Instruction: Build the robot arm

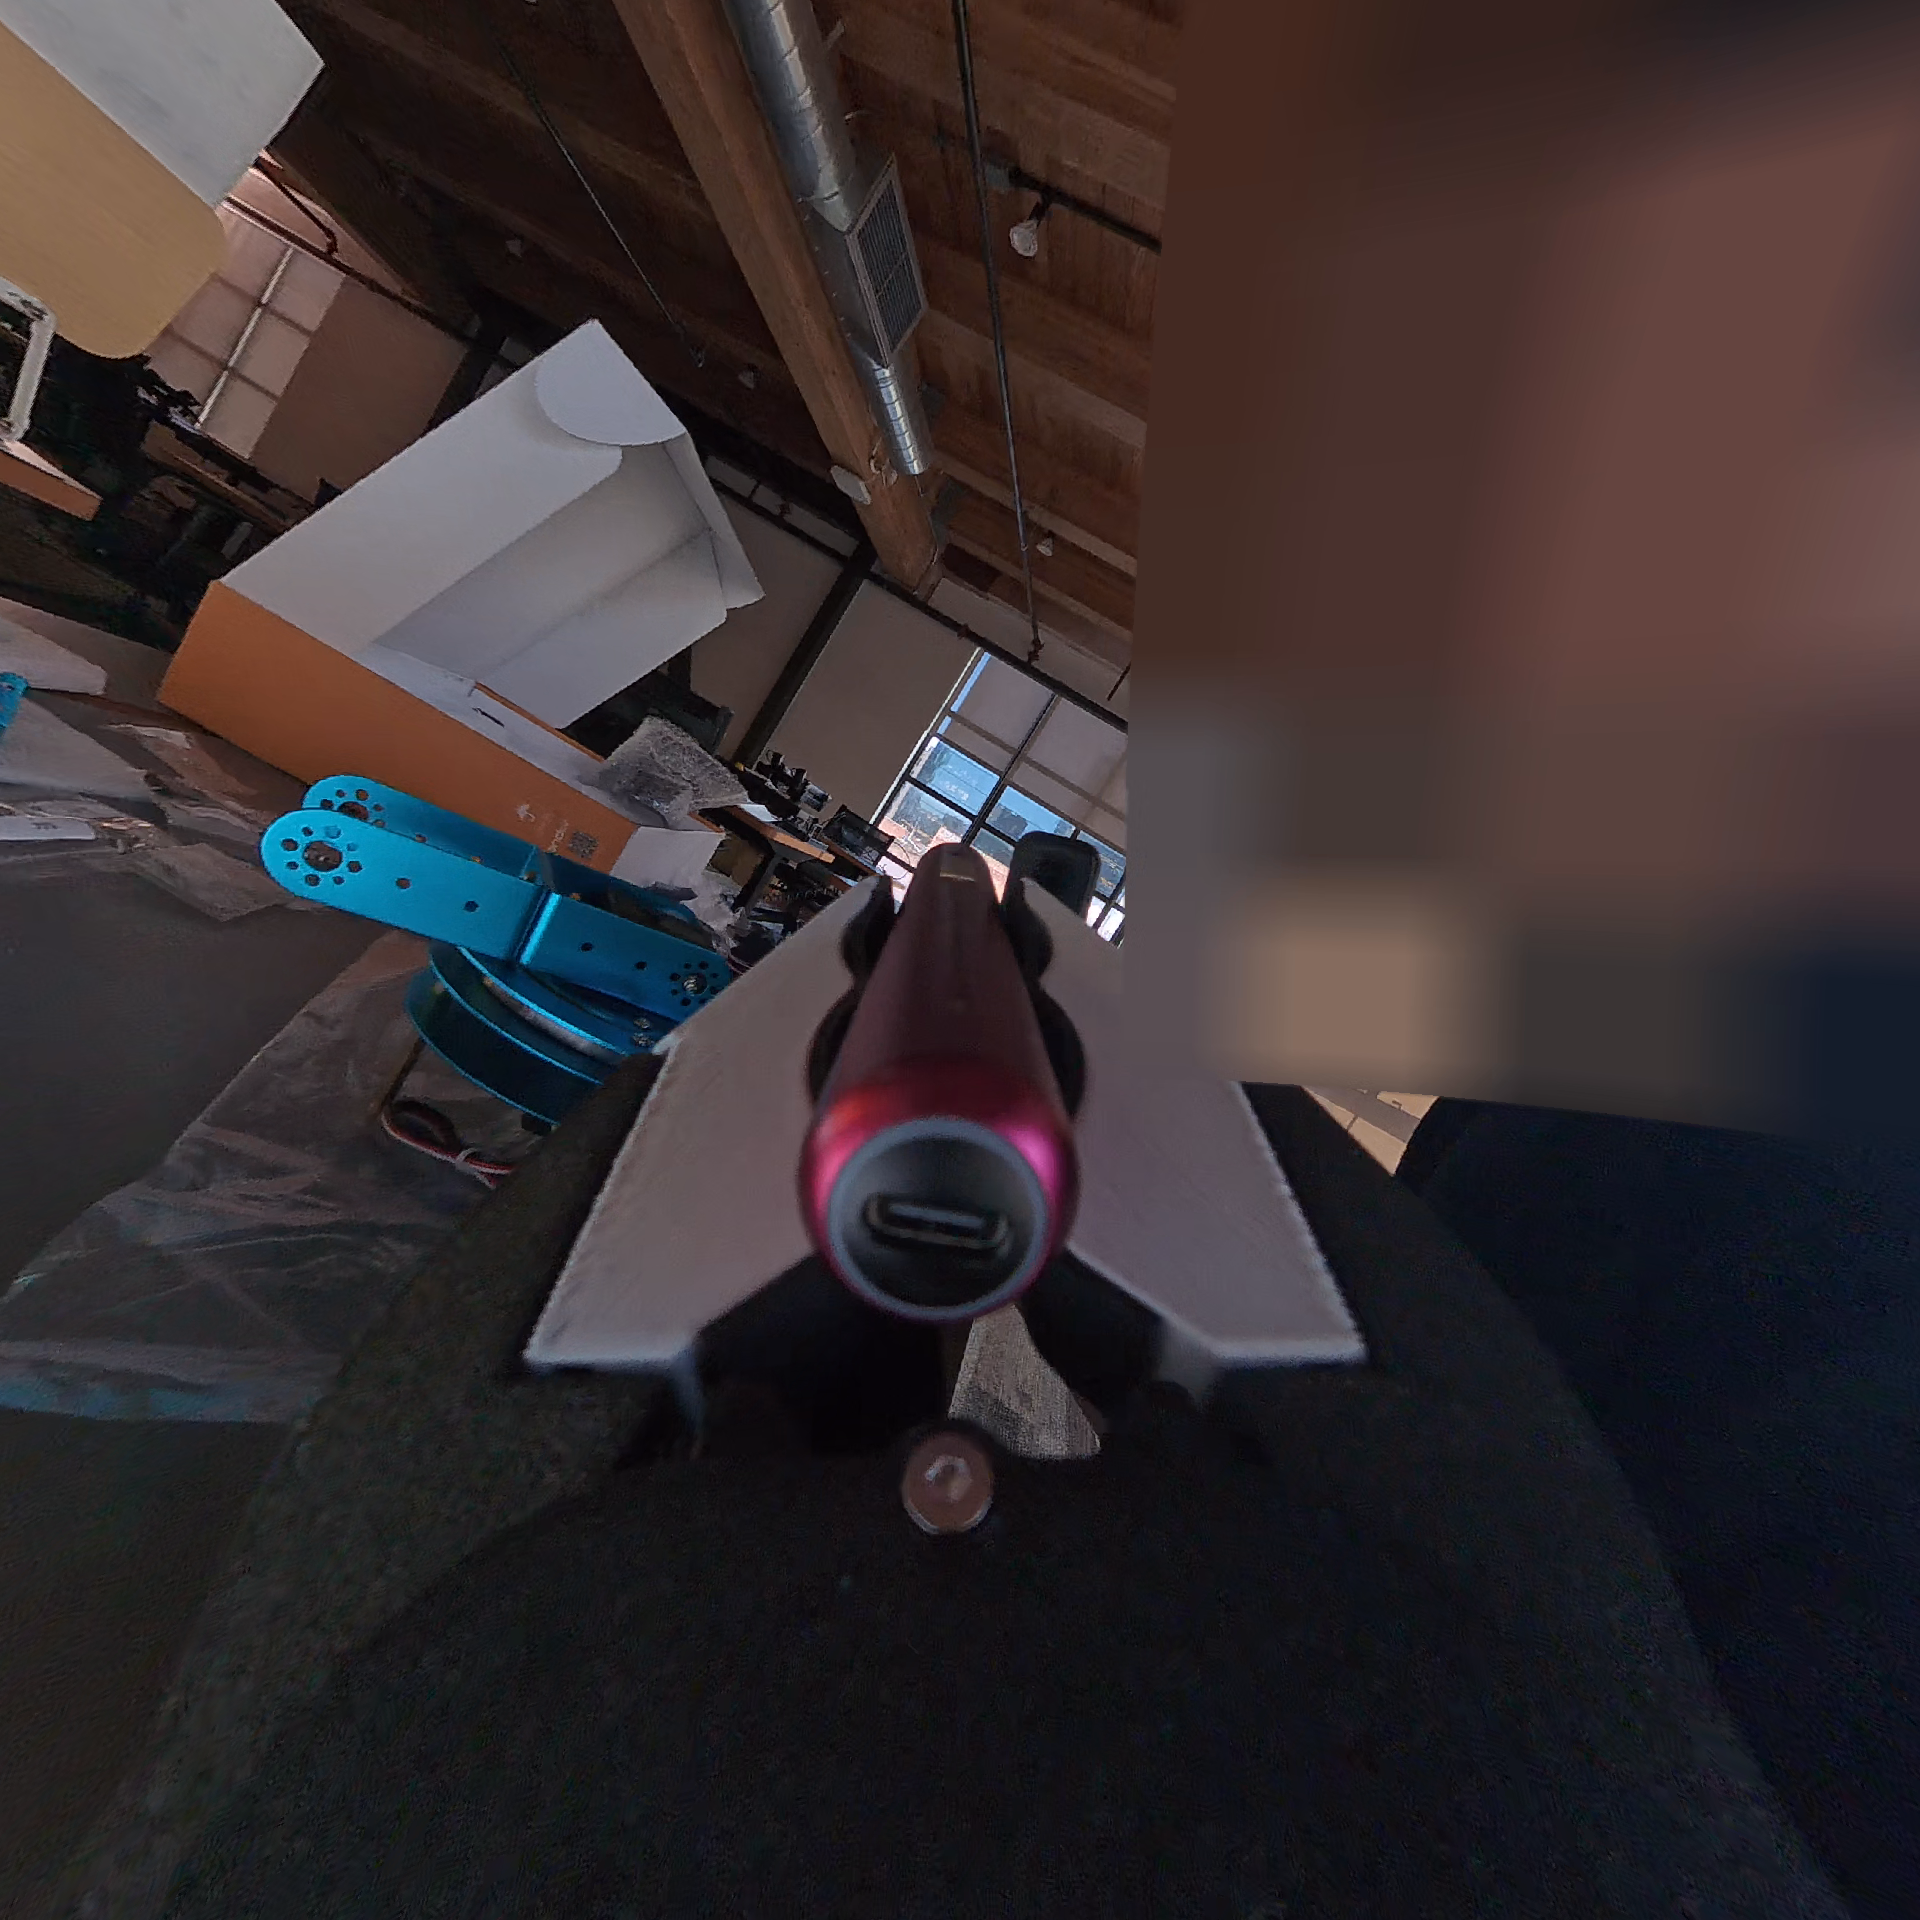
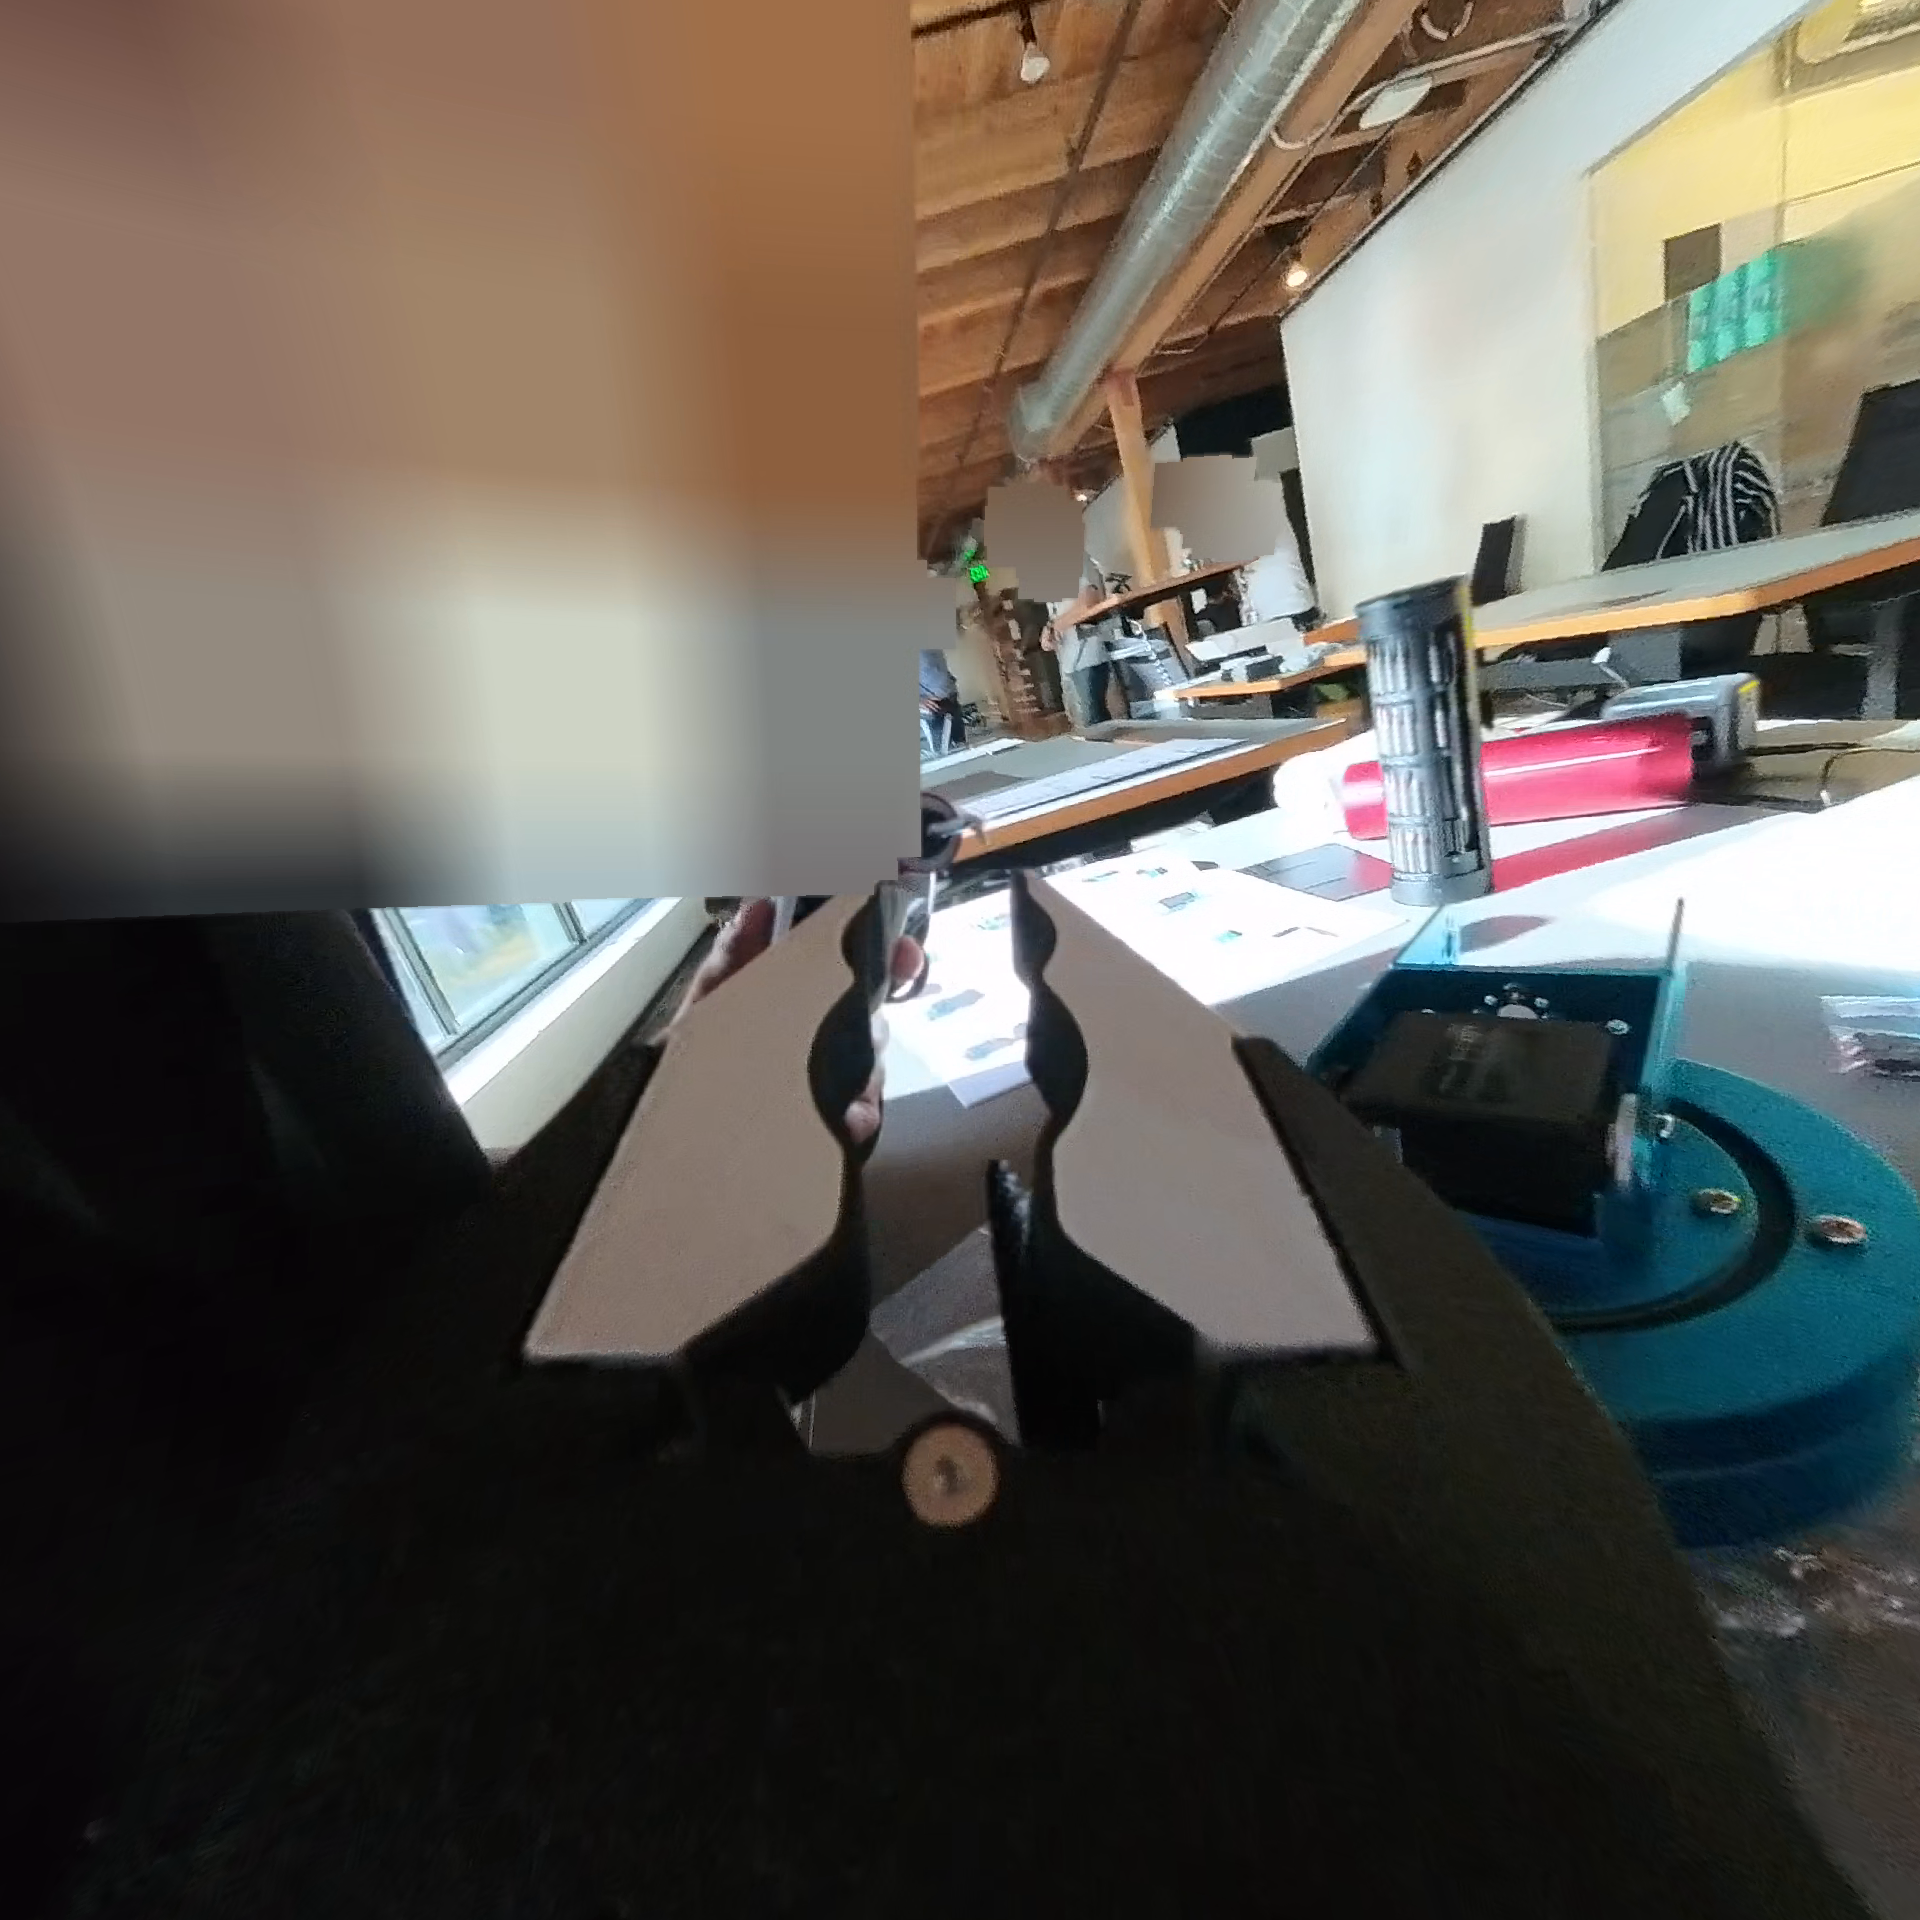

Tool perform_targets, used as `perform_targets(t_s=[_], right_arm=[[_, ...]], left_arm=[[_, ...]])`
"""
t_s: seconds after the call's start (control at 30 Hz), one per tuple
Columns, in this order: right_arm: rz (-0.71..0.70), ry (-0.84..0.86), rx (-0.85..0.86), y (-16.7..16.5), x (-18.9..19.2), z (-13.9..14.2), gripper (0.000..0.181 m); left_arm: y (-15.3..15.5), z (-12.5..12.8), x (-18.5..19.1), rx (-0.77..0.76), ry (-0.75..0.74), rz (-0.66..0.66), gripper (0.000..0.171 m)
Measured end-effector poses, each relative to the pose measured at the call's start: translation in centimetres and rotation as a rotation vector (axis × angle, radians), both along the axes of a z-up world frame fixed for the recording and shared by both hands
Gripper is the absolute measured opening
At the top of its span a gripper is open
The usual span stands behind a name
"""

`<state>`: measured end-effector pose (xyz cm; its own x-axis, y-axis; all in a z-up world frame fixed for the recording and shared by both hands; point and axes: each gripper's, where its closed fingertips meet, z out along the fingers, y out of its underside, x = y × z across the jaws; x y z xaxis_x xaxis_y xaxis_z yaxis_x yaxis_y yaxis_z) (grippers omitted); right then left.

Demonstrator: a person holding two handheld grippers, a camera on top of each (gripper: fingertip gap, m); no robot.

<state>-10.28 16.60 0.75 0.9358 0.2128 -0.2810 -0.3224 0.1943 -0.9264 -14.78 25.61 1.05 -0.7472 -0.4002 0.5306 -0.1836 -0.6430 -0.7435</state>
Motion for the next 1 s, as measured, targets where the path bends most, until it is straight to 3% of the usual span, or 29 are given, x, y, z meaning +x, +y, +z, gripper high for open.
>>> perform_targets(t_s=[0.33,1.0], right_arm=[[0.062,0.059,0.049,0.5,-0.4,0.4,0.014],[0.035,0.002,0.016,0.4,-0.6,0.1,0.001]], left_arm=[[-0.7,0.1,-0.3,0.033,-0.019,-0.014,0.02],[-1.2,-0.2,-0.5,0.07,-0.022,-0.025,0.02]])
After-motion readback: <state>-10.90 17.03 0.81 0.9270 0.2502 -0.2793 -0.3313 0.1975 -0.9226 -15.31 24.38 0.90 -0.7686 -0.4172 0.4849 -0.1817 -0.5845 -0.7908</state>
